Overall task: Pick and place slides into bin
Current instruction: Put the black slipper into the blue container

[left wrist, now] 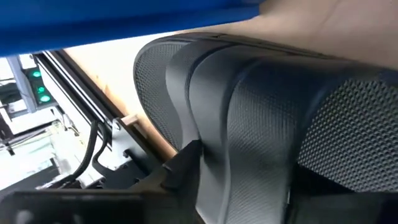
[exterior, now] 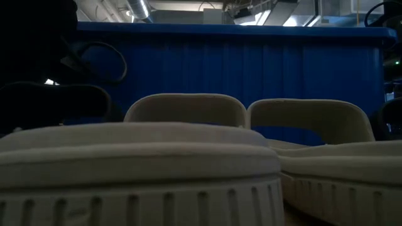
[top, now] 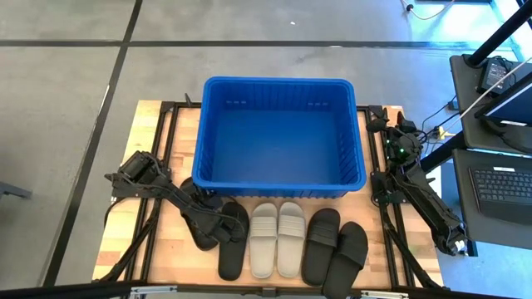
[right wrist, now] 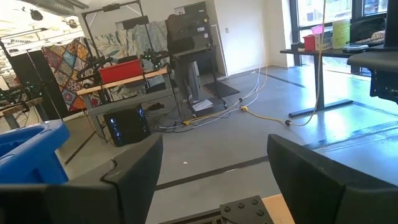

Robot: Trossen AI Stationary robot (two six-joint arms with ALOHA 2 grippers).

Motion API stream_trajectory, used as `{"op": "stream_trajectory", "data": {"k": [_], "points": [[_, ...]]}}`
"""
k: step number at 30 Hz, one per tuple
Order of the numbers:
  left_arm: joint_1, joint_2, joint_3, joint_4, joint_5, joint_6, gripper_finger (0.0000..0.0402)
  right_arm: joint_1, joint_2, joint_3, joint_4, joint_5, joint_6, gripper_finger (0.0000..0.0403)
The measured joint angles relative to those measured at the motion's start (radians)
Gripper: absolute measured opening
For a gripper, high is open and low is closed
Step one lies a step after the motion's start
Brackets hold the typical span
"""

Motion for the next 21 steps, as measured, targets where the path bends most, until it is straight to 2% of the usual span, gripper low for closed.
{"op": "stream_trajectory", "data": {"k": [8, 13, 21], "points": [[0.001, 0.001, 0.004, -0.003, 0.036, -0.012, 0.0014, 0.0, 0.0, 0.0, 0.0, 0.0, 0.001, 0.0289], [0.0, 0.001, 0.056, -0.01, 0.106, -0.013, 0.0015, 0.0, 0.0, 0.0, 0.0, 0.0, 0.001, 0.0289], [0.0, -0.003, 0.253, -0.131, 0.198, 0.001, 0.0008, 0.0, 0.0, 0.0, 0.0, 0.0, 0.0, 0.0289]]}}
